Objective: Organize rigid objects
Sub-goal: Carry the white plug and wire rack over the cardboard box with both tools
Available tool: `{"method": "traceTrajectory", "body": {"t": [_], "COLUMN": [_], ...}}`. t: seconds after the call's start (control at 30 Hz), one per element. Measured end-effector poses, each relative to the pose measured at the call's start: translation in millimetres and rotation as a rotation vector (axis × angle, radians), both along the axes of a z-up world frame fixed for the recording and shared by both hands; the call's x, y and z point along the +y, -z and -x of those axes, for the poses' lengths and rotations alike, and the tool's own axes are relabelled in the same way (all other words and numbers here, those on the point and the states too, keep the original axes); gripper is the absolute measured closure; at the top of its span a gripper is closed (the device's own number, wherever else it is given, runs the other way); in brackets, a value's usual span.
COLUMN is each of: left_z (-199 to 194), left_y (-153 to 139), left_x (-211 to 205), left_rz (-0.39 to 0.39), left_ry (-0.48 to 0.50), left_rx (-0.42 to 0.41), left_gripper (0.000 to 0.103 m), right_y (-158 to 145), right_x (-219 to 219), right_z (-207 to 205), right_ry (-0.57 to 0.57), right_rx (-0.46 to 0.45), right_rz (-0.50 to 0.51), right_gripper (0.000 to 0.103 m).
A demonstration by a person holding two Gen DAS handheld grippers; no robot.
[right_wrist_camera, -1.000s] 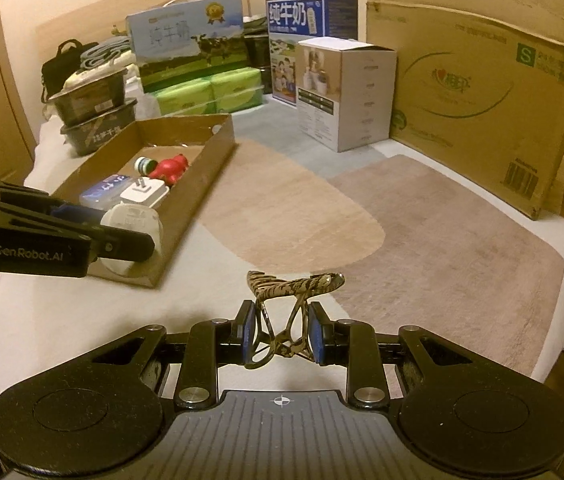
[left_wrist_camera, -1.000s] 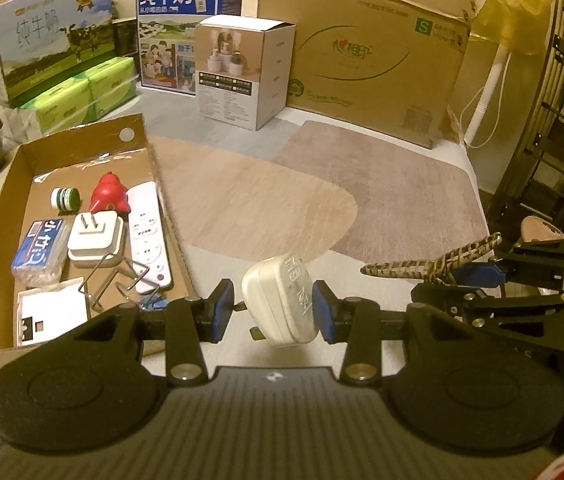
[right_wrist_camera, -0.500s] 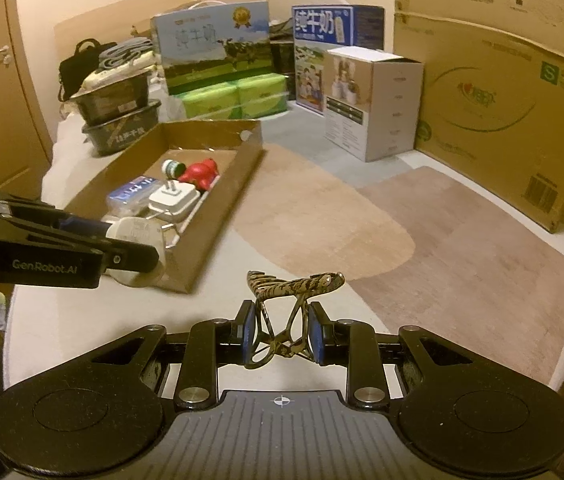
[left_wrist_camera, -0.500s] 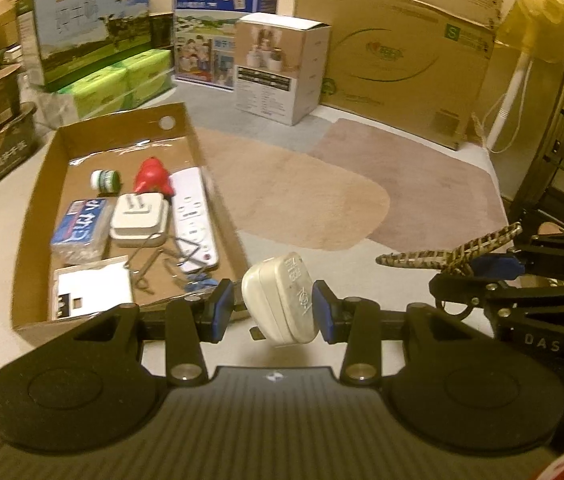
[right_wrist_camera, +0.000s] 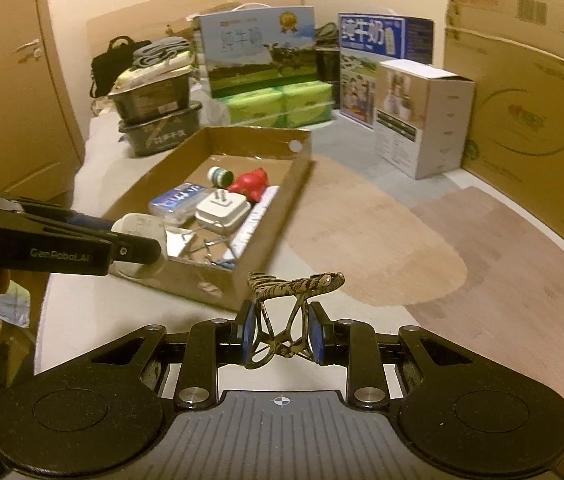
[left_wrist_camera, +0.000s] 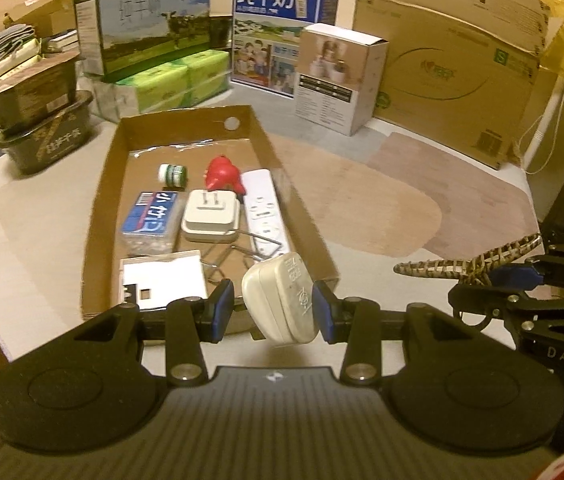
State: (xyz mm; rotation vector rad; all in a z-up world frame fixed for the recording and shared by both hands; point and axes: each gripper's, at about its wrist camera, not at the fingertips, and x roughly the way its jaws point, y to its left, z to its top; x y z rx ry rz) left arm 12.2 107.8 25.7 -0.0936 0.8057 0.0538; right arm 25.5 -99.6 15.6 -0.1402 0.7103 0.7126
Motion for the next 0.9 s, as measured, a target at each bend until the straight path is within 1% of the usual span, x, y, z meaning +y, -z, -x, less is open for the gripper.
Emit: {"method": "traceTrajectory", "body": {"t": [0.47,0.9], "left_z": [-4.5,-10.5], "left_y": [-5.0,-9.6], "left_x": [30.1,52.1], "left_rz": [-0.036,-0.069], "left_ry": [-0.033,-0.052], "left_rx": [-0.005,-0.004], "left_gripper": [0.064,0.064], "right_y": [-2.4,-7.6], "right_x": [47.3,82.8], "right_z": [-1.2,-12.3], "right_ry": [-0.085,-0.114], "right_rx": [-0.017,-0.041], "right_rz": [-0.008,-0.012], "right_gripper": [0.075,0.075]}}
